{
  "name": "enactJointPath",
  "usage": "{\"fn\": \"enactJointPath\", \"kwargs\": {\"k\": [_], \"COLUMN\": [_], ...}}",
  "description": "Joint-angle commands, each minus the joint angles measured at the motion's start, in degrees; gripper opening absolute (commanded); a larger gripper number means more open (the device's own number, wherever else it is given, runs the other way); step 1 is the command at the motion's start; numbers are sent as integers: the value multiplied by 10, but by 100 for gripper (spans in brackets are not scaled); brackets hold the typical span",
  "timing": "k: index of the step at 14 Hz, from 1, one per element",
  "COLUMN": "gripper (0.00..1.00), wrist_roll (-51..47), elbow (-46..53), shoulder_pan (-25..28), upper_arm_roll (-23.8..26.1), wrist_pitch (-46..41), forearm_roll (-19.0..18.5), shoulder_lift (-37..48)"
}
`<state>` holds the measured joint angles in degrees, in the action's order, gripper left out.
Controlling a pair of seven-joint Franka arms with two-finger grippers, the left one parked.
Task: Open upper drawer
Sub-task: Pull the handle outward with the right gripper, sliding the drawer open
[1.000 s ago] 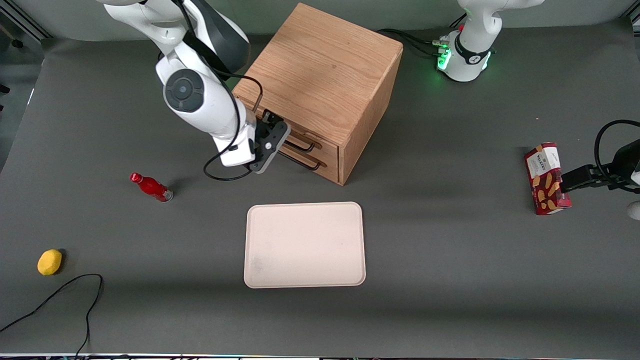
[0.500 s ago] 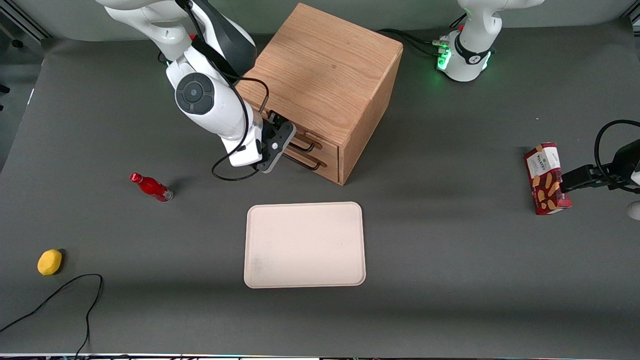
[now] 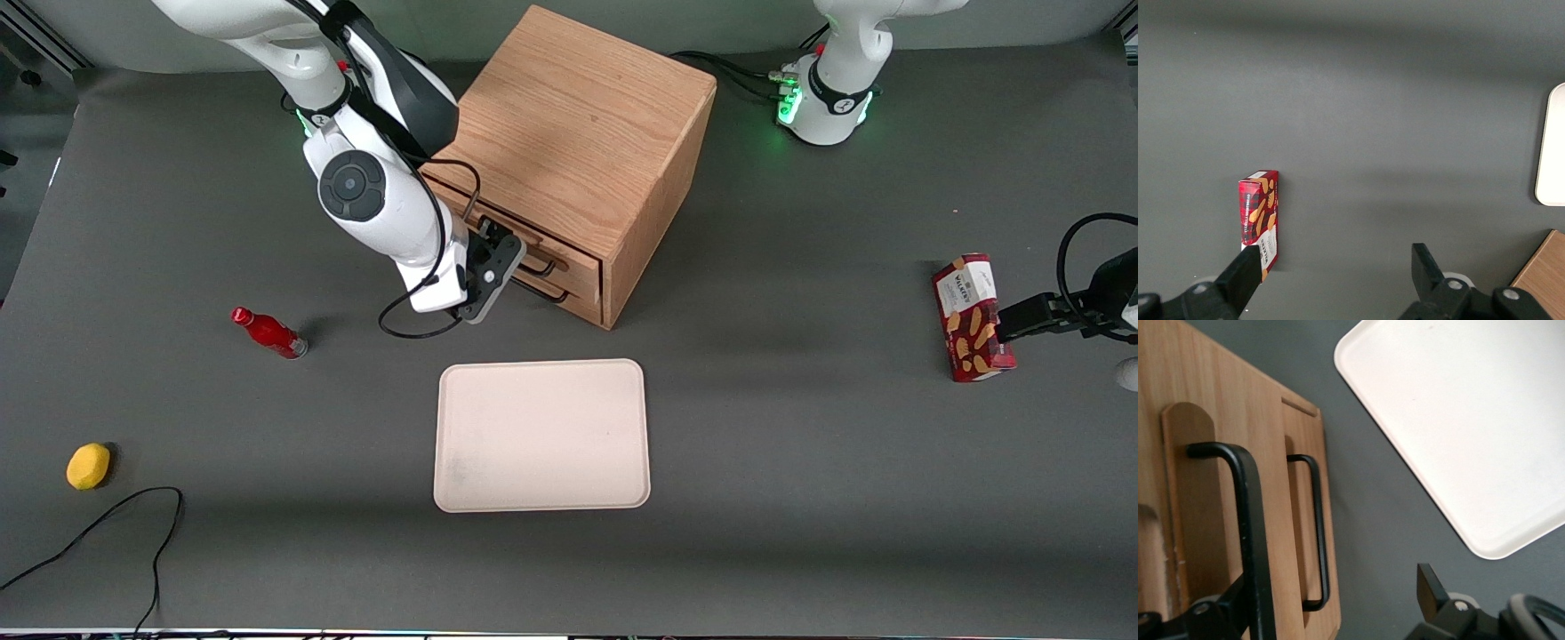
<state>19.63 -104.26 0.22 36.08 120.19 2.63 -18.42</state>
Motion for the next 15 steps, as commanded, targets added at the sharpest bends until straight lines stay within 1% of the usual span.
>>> {"fn": "enactJointPath", "kwargs": {"k": [1, 2, 5, 8, 10, 12, 14, 15], "gripper": [100, 100, 100, 100, 100, 100, 100, 100], "wrist_roll": [14, 14, 14, 13, 13, 12, 11, 12], "elbow": [5, 5, 19, 37, 41, 41, 41, 41], "shoulder_pan": [-3, -7, -8, -8, -9, -9, -10, -9], "upper_arm_roll": [-23, -26, -57, -88, -106, -116, -121, -132], "wrist_pitch": [30, 37, 58, 58, 85, 117, 119, 120], "forearm_roll": [-13, -12, -11, -8, -8, -7, -8, -7], "shoulder_lift": [-6, -6, -6, -15, -18, -19, -22, -23]}}
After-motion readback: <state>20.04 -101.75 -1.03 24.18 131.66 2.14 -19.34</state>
